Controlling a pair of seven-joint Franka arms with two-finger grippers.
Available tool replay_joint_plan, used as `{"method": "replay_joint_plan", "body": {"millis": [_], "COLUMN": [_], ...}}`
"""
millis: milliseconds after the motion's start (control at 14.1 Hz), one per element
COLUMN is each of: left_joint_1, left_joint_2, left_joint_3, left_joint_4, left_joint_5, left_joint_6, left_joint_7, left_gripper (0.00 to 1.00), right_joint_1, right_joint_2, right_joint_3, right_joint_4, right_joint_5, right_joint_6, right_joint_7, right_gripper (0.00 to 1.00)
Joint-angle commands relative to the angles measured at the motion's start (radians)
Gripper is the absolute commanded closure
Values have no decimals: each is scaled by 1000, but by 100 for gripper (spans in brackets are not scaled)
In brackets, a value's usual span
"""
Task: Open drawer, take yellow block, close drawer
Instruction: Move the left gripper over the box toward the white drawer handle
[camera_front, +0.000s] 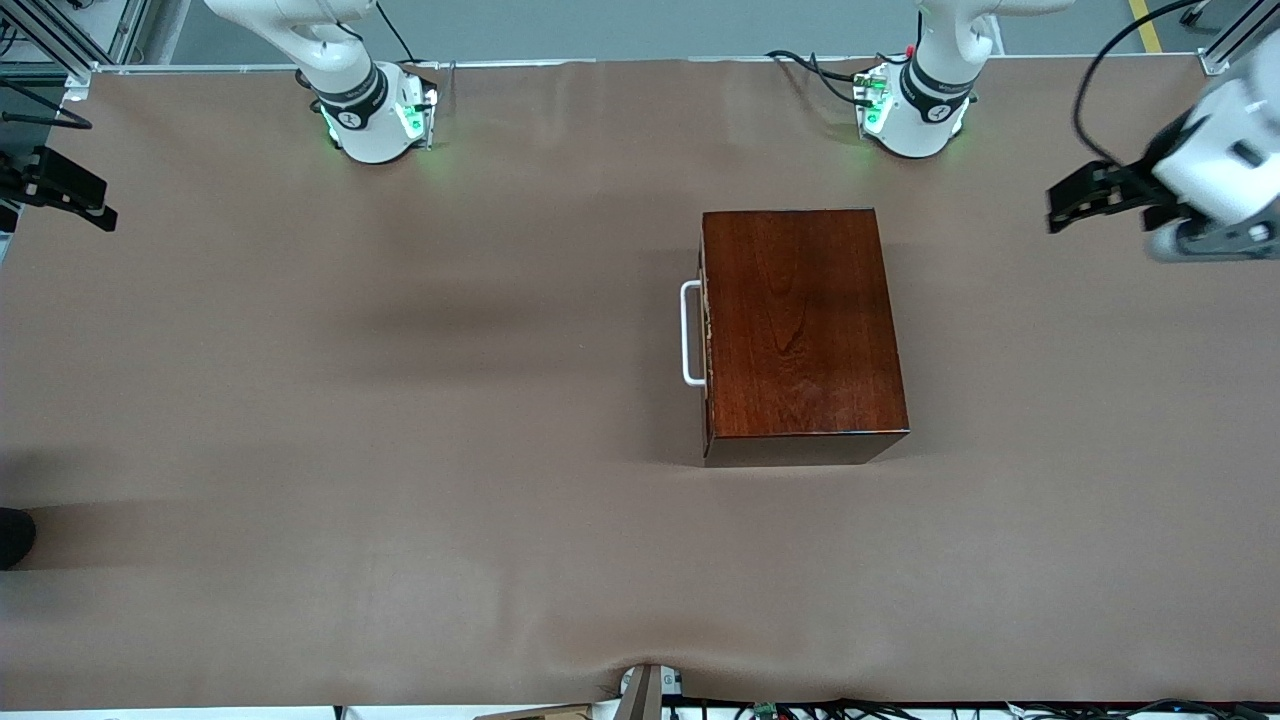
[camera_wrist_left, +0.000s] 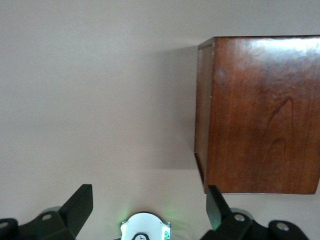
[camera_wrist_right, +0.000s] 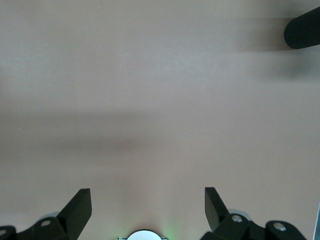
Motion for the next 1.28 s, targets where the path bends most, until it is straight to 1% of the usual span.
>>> {"method": "replay_joint_plan", "body": {"millis": [0, 212, 354, 708, 850, 1062, 1204], "left_joint_1": [-63, -169, -212, -373, -436, -511, -563], "left_joint_2": [75, 141, 181, 282, 334, 421, 461], "left_joint_3": [-37, -47, -47, -39, -33, -31, -30], "left_joint_4": [59, 74, 74, 76, 94, 134, 140], "left_joint_5": [5, 7, 8, 17, 57, 103, 169], "left_joint_6": [0, 6, 32, 159, 216, 297, 365], "left_joint_7": [-129, -295, -335, -533, -582, -737, -786], "left_gripper": [0, 0, 0, 0, 0, 0, 0], "right_joint_1": [-20, -17, -18, -18, -20, -18, -17], "right_joint_2": [-5, -5, -5, -5, -5, -5, -5], "right_joint_3": [11, 11, 11, 11, 11, 11, 12], "right_joint_4": [2, 2, 2, -1, -1, -1, 2], "right_joint_5": [9, 9, 9, 9, 8, 6, 6], "right_joint_6": [-8, -9, -9, -6, -6, -8, -8], "right_joint_7": [-11, -11, -11, -9, -8, -6, -6], "right_gripper": [0, 0, 0, 0, 0, 0, 0]}}
